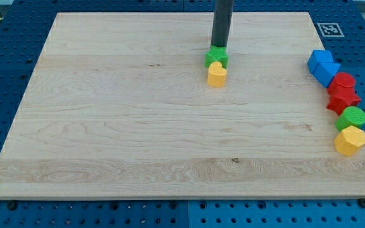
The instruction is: Slide the yellow hexagon closer to the yellow heart
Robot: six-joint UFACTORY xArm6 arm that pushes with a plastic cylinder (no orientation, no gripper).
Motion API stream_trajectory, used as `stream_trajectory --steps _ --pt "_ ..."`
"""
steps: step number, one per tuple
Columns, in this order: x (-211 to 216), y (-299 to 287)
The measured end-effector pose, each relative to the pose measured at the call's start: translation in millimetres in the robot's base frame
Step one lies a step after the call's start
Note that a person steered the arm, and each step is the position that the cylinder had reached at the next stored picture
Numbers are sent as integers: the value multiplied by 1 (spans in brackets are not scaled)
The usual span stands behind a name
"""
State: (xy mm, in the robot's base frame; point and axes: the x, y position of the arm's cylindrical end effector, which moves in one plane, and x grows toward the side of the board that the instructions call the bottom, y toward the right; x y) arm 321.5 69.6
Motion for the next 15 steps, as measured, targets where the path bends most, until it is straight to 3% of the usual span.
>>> stream_trajectory --steps 3,5,8,11,12,14,15 --pt "8 1" --pt "-39 40" --pt "-46 54" --pt "-59 217" --pt "-43 263" --pt "-17 276" --pt "23 275"
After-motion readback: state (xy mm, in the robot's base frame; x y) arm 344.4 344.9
